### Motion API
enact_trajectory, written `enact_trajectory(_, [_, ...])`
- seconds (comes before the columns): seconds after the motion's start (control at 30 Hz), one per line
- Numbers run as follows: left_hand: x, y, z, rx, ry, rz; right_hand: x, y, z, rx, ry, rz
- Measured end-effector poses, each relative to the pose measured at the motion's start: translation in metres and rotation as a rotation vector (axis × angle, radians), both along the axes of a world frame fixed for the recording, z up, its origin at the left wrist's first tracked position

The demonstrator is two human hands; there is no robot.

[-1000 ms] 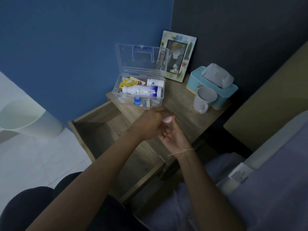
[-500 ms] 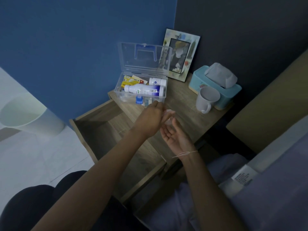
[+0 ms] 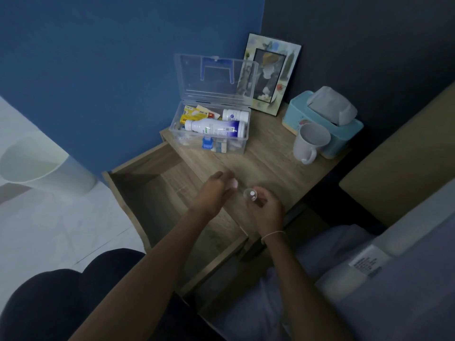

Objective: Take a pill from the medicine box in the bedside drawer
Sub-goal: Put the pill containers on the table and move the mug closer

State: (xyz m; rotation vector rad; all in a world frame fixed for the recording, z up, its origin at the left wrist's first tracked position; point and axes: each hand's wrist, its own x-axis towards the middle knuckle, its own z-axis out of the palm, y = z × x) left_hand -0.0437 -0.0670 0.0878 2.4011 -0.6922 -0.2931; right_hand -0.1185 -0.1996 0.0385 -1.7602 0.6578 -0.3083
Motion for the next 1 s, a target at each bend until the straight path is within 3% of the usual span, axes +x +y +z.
enact_trajectory(0.13, [-0.006,-0.005,-0.015,0.046,0.037,-0.001,-0.002,0.003,-0.007,-0.201,0.024,-0.008])
enact_trajectory(0.33, [-0.007,-0.01,-0.024,0.182,-0.065,-0.018,-0.002,0.002,-0.005,-0.174,0.095,0.017])
enact_trajectory(0.63, [-0.01,-0.009,-0.025,0.154,-0.075,-0.003,-0.005,0.005,0.001,-0.195,0.115,0.047])
enact_trajectory(0.93, [-0.012,-0.007,-0.026,0.14,-0.064,-0.04,-0.011,0.008,0.005,-0.346,0.112,0.027])
enact_trajectory(1.0, [-0.013,-0.007,-0.027,0.137,-0.095,-0.011,-0.011,0.011,0.008,-0.294,0.081,-0.014])
